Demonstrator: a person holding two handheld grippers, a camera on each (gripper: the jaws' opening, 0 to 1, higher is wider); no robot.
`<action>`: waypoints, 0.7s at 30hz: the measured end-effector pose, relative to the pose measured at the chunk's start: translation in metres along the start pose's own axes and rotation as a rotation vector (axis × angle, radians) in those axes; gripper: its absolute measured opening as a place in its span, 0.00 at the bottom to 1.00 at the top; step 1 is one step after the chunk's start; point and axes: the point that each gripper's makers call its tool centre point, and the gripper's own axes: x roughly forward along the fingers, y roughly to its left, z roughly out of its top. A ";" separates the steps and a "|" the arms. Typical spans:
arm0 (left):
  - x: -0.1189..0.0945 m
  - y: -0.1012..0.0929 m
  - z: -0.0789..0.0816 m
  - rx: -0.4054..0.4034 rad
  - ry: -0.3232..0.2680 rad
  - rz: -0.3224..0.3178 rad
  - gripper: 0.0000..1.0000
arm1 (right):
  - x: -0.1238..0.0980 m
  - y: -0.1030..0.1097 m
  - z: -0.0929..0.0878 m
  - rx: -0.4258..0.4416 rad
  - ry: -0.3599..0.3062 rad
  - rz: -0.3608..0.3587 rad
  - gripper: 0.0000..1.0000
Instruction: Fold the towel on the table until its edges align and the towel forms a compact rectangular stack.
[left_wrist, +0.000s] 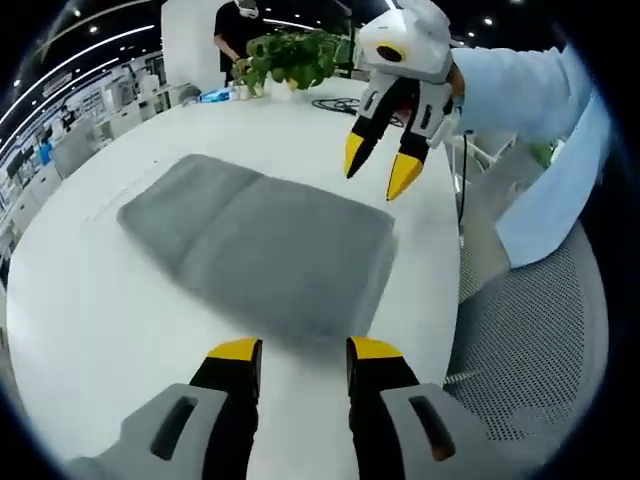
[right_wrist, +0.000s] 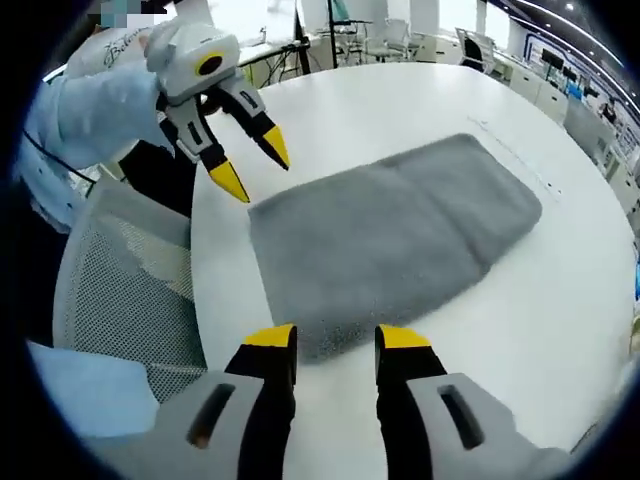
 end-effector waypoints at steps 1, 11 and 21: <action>0.000 -0.002 0.000 0.003 0.004 -0.005 0.34 | 0.001 0.000 0.001 -0.011 0.005 0.001 0.30; 0.001 -0.011 0.003 0.036 0.024 -0.029 0.34 | 0.001 0.007 0.006 -0.059 0.020 0.016 0.32; 0.002 -0.014 0.000 0.091 0.059 -0.046 0.35 | 0.001 0.010 0.001 -0.100 0.057 0.029 0.33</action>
